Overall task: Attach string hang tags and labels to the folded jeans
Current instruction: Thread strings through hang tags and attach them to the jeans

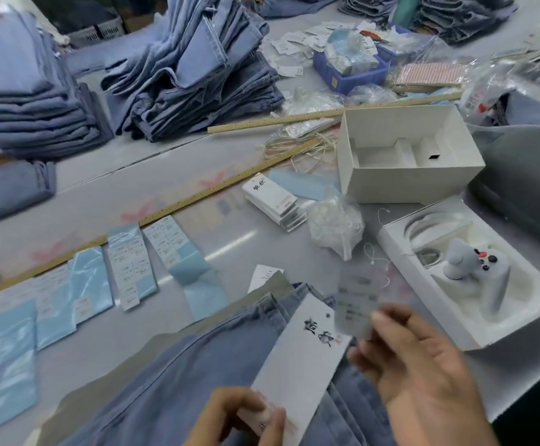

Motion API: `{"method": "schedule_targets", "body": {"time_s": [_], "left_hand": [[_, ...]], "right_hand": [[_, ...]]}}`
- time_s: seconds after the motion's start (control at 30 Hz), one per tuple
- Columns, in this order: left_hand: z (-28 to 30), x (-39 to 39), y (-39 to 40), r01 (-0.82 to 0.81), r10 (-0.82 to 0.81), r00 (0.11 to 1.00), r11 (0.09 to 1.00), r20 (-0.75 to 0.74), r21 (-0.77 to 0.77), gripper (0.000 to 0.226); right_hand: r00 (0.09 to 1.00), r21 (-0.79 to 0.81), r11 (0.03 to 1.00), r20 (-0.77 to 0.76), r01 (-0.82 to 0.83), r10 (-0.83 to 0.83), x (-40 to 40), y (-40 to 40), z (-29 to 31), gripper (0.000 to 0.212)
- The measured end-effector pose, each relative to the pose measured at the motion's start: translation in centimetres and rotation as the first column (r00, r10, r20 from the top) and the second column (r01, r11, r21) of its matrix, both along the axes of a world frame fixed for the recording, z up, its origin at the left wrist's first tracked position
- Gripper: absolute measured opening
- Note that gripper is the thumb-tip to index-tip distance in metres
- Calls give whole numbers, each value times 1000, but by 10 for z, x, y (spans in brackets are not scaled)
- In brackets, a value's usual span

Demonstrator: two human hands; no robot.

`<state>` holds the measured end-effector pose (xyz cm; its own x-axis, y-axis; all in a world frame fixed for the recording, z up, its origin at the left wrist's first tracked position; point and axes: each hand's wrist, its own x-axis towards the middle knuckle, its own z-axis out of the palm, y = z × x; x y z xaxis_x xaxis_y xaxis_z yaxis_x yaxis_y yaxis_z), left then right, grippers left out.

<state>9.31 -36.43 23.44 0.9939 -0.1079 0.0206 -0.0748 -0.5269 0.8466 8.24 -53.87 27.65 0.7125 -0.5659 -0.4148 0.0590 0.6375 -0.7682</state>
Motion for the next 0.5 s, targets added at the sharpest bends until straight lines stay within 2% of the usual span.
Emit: {"method": "schedule_targets", "body": {"time_s": [0.07,0.17,0.2,0.27,0.33,0.4,0.43,0.5], "left_hand": [[1,4,6,120,-120,992,993,-26,1,51],[7,23,10,300,-296,953,910,-60,287,63],[11,31,6,332,-302,943,880,-140,339,61],[20,46,-8,347,-275,934,853,-230,390,45],[23,57,-22,324,-223,936,846,-272,424,35],[20,63,-27,302,-203,934,888,-292,347,32],[17,63,-27,304,-228,930,918,-289,255,30],[14,59,-27,284,-281,926,958,-253,-25,23]], "right_hand": [[997,-12,999,-51,-51,51,-7,11,-6,10],[990,-97,990,-101,-105,95,-13,21,-15,9],[989,-125,986,-103,-115,102,-13,23,-16,2],[987,-189,973,-115,-135,115,-17,24,-19,19],[985,-204,968,-118,-149,127,-19,24,-18,24],[986,-177,972,-91,-153,139,-24,24,-12,10],[987,-165,974,-77,-152,141,-26,23,-9,3],[989,-169,975,-60,-144,135,-32,23,-7,11]]}}
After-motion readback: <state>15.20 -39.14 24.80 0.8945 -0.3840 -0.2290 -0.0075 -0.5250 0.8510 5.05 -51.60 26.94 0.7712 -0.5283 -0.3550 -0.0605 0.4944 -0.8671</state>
